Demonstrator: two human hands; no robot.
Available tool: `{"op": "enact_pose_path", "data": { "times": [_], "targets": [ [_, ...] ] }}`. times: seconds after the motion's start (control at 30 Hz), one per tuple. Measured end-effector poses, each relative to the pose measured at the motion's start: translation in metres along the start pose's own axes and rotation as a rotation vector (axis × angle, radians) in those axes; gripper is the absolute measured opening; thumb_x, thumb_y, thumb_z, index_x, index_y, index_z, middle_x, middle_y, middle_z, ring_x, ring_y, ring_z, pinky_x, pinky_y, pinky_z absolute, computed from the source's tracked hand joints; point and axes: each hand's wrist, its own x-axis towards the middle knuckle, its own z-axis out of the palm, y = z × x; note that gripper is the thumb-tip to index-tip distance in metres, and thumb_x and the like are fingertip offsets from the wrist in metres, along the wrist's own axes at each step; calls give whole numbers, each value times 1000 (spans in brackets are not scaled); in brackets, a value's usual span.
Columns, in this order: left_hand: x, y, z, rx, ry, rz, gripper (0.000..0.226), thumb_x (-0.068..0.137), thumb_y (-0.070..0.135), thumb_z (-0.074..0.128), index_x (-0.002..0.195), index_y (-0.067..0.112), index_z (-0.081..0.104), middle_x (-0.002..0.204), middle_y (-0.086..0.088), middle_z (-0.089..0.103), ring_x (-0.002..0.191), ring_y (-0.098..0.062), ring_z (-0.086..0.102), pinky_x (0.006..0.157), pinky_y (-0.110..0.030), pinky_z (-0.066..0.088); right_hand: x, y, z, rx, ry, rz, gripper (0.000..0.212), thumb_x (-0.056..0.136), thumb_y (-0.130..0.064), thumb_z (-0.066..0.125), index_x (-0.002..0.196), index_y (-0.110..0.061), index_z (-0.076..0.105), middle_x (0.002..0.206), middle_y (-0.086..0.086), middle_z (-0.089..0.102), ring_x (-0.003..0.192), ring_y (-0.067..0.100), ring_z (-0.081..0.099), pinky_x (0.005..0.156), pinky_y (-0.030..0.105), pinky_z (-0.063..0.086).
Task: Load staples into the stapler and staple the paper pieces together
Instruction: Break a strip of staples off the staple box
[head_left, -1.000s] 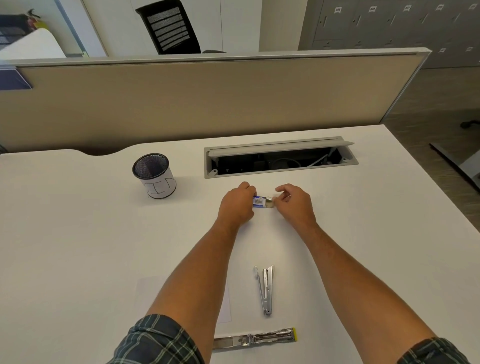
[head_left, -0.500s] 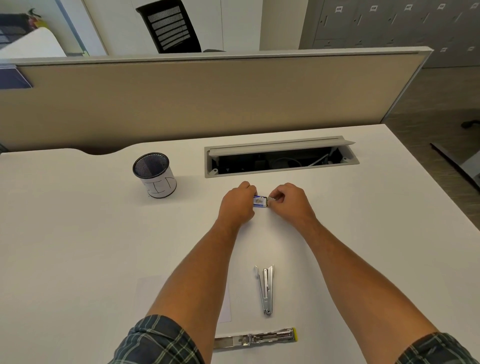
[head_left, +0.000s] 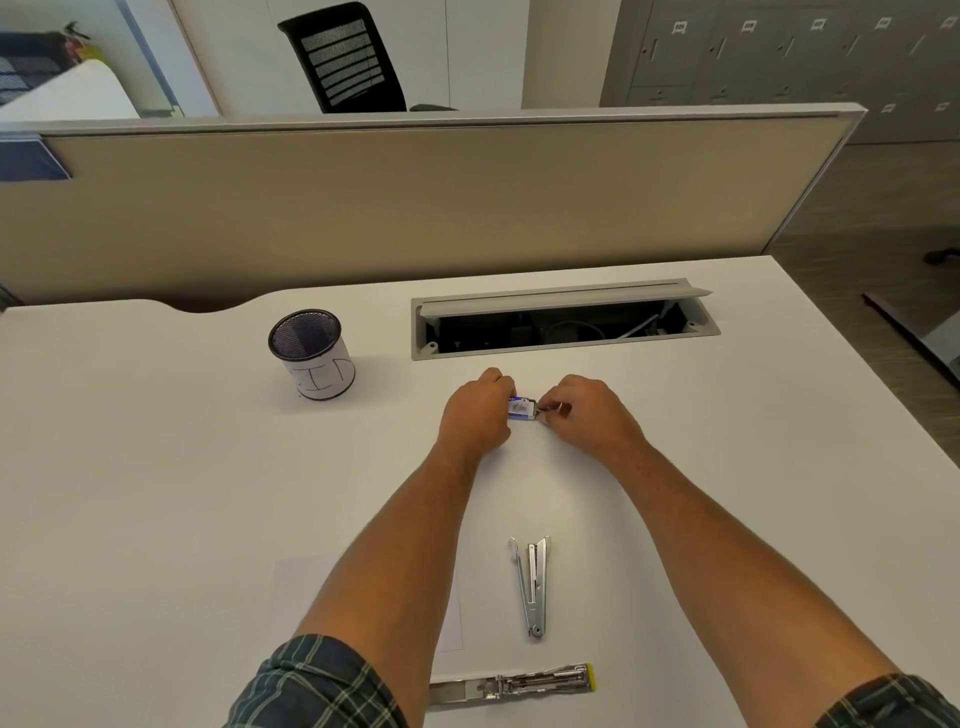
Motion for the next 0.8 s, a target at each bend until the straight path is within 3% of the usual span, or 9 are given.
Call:
{"op": "enact_pose_path", "data": {
  "times": [0.17,0.5,0.63,0.8],
  "targets": [
    [-1,0,-1,0,-5,10,39,86,25,77,123,19,63,117,-4,61,99,-22,65,84,-29,57,-3,5,-5,28,-36,-23,22,92,-21,73,111,-12,78,104,8,73,90,23,66,79,32,55],
    [-1,1,-3,0,-14,4,40,88,24,76,125,18,63,120,-5,60,102,-24,64,88,-29,57,-10,5,-13,-8,-124,-113,33,94,-29,72,124,-15,74,109,9,75,93,25,66,82,34,55],
    [-2,2,-4,6,-19,1,40,88,23,76,125,18,62,121,-5,60,103,-24,64,87,-28,56,-9,5,-14,-22,-159,-101,32,91,-28,75,120,-15,75,110,6,75,94,23,66,85,35,56],
    [-2,3,-5,7,-22,-5,41,88,24,75,126,18,61,121,-5,60,102,-24,64,87,-28,56,-4,4,-13,-32,-207,-80,26,89,-28,77,112,-17,74,103,5,74,86,22,65,78,33,55]
  ]
}}
